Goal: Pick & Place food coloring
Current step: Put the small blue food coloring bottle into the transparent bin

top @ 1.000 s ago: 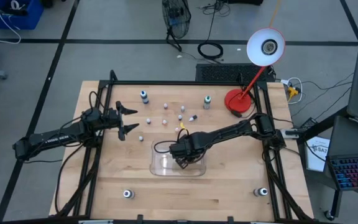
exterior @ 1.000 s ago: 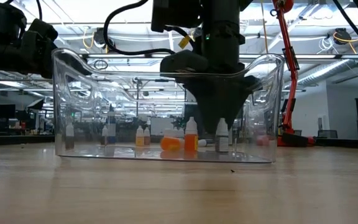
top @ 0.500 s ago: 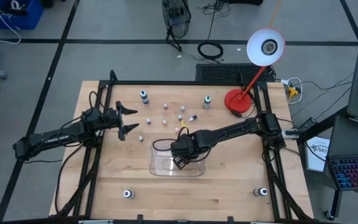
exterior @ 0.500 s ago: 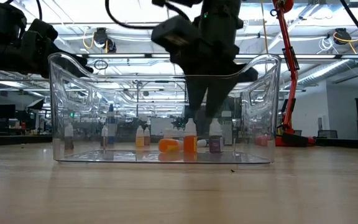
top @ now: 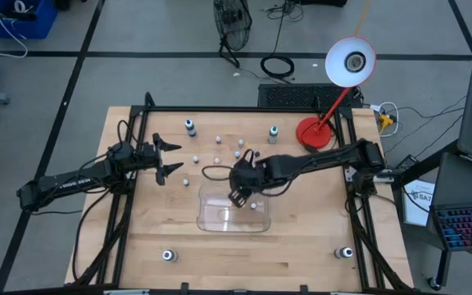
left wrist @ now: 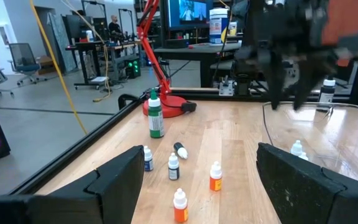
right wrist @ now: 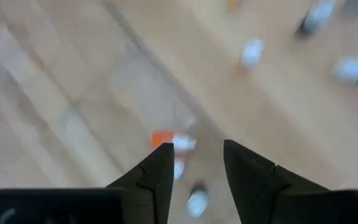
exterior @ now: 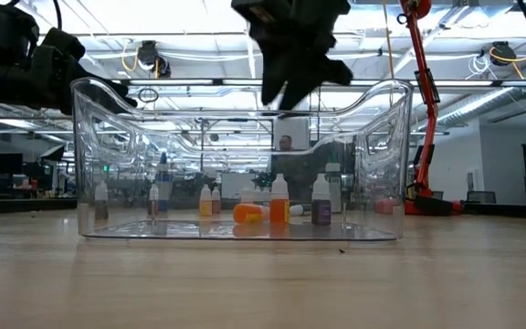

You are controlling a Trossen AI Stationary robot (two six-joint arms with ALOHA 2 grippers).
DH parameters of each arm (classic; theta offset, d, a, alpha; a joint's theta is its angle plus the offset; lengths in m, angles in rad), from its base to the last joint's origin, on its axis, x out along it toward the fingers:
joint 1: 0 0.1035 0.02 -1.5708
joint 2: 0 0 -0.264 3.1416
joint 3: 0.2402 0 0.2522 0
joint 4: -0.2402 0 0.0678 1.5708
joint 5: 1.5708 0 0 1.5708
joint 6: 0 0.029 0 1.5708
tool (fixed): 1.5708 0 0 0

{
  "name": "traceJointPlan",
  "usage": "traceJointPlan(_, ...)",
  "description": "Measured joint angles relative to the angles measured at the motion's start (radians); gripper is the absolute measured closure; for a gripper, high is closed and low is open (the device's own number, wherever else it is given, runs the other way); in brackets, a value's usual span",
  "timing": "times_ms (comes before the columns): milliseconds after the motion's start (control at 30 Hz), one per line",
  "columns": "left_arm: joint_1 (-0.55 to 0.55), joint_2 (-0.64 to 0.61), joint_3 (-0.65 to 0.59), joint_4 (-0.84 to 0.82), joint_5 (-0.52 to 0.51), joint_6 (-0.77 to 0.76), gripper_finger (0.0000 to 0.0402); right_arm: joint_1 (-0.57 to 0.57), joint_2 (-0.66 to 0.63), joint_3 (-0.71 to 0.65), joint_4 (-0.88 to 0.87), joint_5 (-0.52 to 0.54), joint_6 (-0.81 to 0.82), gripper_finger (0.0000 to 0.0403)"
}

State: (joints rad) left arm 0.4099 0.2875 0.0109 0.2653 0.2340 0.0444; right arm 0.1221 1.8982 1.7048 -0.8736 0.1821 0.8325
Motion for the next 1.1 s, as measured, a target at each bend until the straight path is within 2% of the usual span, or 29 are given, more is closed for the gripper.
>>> traceJointPlan(167,0.0,0.0,0.0,0.0,0.0,0.0,0.0096,-0.038,-0.064,0.001,0.077,0.121,-0.252,0.0276)
traceJointPlan(267,0.0,0.0,0.0,0.0,0.0,0.0,0.0096,-0.06,-0.088,0.001,0.133,0.158,-0.43,0.0276)
traceJointPlan(400,0.0,0.0,0.0,0.0,0.0,0.0,0.0096,-0.083,-0.091,0.001,0.146,0.158,-0.628,0.0276)
traceJointPlan(533,0.0,0.0,0.0,0.0,0.0,0.0,0.0096,-0.138,-0.086,0.001,0.038,0.103,-0.773,0.0273)
traceJointPlan(667,0.0,0.0,0.0,0.0,0.0,0.0,0.0096,-0.226,-0.074,-0.004,-0.128,0.09,-0.865,0.0254)
traceJointPlan(767,0.0,0.0,0.0,0.0,0.0,0.0,0.0096,-0.287,-0.069,-0.027,-0.128,0.075,-0.946,0.0232)
traceJointPlan(933,0.0,0.0,0.0,0.0,0.0,0.0,0.0096,-0.345,-0.067,-0.149,0.018,0.035,-1.112,0.0196)
traceJointPlan(1100,0.0,0.0,0.0,0.0,0.0,0.0,0.0096,-0.358,-0.067,-0.3,0.206,0.023,-1.251,0.0184)
